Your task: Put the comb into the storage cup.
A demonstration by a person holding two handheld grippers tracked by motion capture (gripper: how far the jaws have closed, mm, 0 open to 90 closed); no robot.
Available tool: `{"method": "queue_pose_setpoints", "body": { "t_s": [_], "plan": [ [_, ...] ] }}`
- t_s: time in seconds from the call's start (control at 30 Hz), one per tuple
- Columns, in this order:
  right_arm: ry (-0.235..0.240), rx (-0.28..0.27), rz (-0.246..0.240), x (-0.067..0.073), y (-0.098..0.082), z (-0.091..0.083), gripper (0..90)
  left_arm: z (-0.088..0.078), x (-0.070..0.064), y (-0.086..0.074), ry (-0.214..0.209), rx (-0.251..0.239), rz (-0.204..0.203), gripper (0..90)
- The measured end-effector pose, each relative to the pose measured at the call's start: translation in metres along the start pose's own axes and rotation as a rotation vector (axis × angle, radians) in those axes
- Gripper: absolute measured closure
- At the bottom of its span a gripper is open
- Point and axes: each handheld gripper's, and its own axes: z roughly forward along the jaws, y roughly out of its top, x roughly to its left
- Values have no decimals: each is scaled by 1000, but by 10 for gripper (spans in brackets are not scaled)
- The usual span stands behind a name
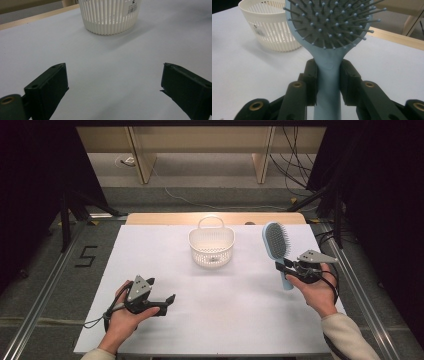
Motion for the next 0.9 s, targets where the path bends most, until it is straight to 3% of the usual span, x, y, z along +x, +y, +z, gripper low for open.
{"method": "queue_pose_setpoints", "body": {
  "t_s": [0.9],
  "plan": [
    [-24,-52,7,5,4,4,704,0,0,0,2,-3,-4,66]
  ]
}}
